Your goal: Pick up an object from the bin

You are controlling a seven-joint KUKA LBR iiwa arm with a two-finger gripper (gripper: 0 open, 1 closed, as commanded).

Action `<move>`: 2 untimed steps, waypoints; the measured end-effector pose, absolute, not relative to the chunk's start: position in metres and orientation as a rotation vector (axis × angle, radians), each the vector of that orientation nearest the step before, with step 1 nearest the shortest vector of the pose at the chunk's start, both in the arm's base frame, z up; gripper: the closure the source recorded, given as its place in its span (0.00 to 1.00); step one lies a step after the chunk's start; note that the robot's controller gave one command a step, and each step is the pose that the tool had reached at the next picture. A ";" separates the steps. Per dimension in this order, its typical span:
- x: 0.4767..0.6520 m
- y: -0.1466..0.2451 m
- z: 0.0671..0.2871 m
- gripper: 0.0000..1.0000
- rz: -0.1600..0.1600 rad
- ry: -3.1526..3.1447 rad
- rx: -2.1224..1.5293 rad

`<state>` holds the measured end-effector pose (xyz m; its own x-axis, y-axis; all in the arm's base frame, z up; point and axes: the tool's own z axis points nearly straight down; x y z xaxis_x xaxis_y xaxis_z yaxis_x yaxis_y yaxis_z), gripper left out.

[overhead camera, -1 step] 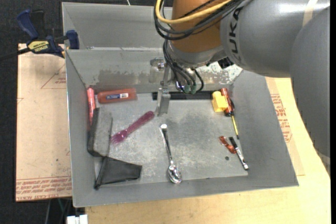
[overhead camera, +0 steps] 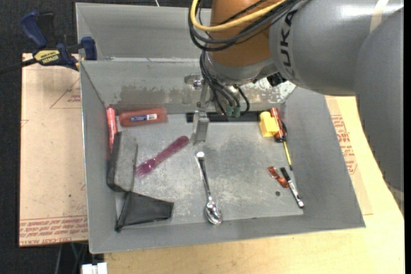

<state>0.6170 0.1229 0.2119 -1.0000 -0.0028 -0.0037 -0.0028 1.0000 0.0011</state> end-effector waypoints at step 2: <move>0.569 0.167 0.141 0.00 0.003 3.131 -0.169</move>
Offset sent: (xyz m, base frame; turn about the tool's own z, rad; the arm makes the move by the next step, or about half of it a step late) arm -0.0485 0.0431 -0.0701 -0.1030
